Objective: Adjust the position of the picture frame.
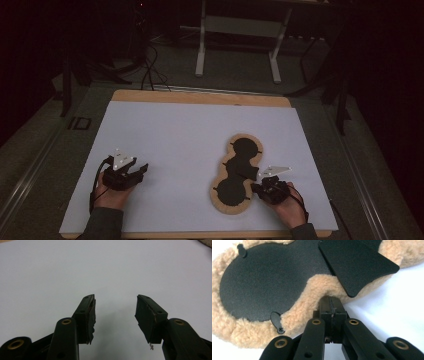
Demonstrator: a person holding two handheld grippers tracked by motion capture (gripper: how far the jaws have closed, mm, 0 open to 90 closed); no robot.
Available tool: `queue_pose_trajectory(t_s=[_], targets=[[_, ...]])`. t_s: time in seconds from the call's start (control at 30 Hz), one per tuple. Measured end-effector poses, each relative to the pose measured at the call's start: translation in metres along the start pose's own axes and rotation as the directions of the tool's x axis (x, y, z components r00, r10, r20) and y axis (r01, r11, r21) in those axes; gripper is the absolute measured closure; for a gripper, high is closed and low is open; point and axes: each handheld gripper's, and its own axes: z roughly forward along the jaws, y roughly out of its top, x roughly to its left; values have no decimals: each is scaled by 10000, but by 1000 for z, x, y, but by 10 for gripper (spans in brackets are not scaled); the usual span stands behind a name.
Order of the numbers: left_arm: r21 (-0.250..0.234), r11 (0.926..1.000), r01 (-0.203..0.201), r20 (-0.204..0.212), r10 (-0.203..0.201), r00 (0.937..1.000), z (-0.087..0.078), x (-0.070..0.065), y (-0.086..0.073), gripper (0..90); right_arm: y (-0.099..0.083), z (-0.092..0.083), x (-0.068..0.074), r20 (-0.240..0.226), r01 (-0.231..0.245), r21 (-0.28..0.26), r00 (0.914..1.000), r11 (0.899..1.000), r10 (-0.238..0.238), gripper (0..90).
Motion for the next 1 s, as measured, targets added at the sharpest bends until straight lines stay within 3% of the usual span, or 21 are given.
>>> queue_pose_trajectory(t_s=[0.33,0.73,1.0], targets=[[-31,10000,-40,190,40,9998,0,-2,1,531,4,5,6,-87,198,-36,9998,9998,-198,900],[-101,9999,-38,387,42,9992,0,-4,2,558,16,14,18,-293,890,-53,9956,9960,-891,900],[-67,10000,-66,594,69,9982,1,-7,2,571,21,19,23,-349,1071,-64,9936,9942,-1073,899]])
